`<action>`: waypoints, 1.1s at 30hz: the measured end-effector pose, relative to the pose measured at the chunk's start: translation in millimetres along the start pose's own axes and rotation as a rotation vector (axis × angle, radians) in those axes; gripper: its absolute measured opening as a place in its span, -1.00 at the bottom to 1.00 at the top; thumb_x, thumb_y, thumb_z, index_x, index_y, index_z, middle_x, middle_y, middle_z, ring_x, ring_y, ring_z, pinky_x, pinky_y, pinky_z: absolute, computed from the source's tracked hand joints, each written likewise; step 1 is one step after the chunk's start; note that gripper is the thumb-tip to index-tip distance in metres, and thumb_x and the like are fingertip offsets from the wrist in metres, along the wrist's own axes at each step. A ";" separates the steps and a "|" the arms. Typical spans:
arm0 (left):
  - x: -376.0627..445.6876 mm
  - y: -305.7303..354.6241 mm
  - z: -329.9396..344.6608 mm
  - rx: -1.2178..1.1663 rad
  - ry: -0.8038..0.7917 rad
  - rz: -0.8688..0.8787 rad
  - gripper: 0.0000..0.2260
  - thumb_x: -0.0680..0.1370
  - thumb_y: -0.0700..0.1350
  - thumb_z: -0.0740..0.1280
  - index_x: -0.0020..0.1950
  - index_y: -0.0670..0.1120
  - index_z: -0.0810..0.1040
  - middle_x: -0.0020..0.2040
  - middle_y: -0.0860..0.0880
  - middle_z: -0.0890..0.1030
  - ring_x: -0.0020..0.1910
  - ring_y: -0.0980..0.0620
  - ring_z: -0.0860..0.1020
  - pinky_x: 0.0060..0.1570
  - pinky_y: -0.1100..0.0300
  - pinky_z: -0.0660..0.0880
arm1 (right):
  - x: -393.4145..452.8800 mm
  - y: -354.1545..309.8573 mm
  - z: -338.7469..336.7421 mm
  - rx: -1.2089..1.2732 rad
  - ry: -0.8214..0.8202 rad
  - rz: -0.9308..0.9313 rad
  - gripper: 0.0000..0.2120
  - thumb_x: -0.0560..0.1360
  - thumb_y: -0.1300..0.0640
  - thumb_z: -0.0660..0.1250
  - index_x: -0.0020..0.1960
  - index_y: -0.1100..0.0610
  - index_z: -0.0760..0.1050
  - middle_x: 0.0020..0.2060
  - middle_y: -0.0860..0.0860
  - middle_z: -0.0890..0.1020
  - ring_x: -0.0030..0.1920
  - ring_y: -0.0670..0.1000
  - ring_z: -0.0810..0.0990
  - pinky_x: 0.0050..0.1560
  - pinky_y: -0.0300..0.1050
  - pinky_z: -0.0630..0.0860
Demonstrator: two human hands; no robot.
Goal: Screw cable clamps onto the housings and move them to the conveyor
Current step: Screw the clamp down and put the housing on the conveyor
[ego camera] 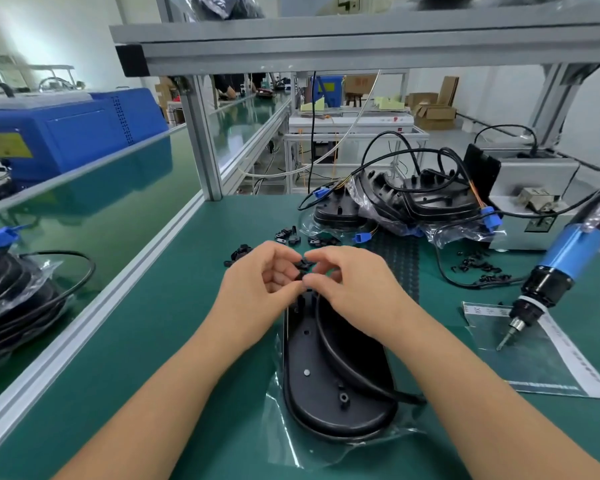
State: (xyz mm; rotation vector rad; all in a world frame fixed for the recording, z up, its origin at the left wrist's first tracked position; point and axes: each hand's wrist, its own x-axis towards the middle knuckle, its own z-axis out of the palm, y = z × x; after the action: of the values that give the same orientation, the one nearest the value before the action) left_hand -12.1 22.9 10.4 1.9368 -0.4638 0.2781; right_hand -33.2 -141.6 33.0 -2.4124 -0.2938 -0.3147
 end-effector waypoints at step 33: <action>17.3 21.5 5.0 0.084 -0.230 -0.086 -0.84 0.38 -0.17 0.54 -0.18 0.10 0.68 -0.35 0.16 0.65 -0.35 0.25 0.56 -0.25 0.44 0.47 | -31.8 18.7 -33.8 -0.225 -0.132 -0.061 -0.89 0.52 -0.04 0.28 -0.11 -0.02 0.50 -0.22 -0.12 0.59 -0.15 -0.10 0.52 -0.04 -0.10 0.44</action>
State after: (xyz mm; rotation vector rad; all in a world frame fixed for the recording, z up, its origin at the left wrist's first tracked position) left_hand -6.1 7.4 33.0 2.0754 -0.5245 0.0185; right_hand -62.8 -181.8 37.3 -2.6553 -0.4107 -0.2264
